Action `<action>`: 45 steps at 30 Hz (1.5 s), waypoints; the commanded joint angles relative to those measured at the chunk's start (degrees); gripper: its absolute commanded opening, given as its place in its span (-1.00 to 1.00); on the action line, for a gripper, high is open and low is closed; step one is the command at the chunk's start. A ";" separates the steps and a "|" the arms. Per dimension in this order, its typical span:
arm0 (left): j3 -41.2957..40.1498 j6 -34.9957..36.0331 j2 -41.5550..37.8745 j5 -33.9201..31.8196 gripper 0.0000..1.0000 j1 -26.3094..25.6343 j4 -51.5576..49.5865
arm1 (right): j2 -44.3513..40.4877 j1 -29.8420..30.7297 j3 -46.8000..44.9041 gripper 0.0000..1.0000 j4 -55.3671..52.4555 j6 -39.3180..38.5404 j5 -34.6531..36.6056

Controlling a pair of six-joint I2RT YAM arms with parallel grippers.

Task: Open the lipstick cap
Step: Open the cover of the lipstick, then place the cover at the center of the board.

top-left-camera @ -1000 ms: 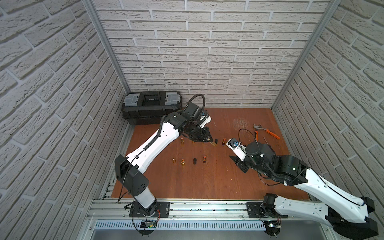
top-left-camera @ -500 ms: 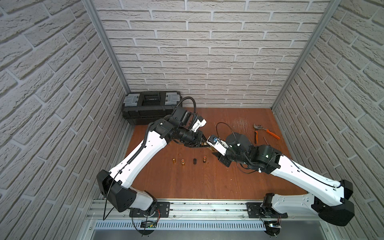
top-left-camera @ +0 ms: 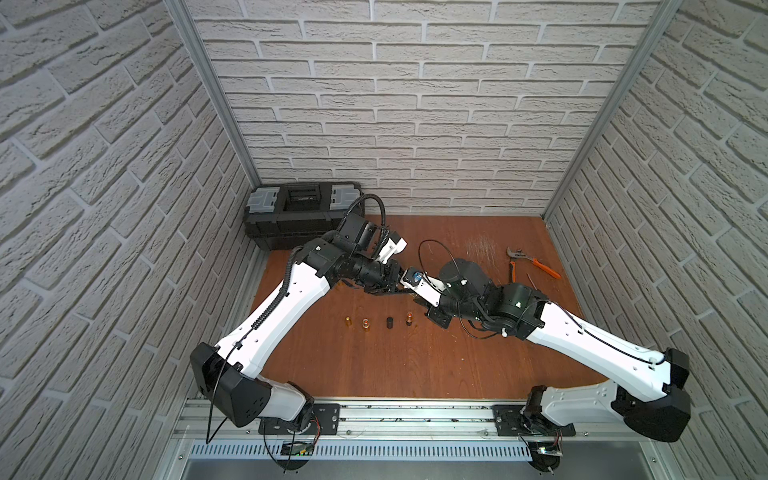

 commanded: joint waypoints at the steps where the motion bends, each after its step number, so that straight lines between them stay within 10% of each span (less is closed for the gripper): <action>1: -0.15 -0.01 -1.73 0.82 -0.89 2.06 0.91 | -0.78 -0.17 0.70 -0.85 0.79 -0.43 1.35; 18: 1.61 -1.67 -2.33 3.21 -0.91 9.59 3.05 | -8.87 -0.15 -10.04 -0.91 1.31 2.83 12.42; 31: 5.90 1.46 17.39 -37.06 -0.83 -11.97 5.40 | -20.81 -0.14 -3.75 -0.89 -10.01 4.97 18.09; 45: 9.86 4.79 37.01 -45.66 -0.83 -22.85 12.01 | -26.14 -0.12 -6.96 -0.87 -10.62 6.08 19.00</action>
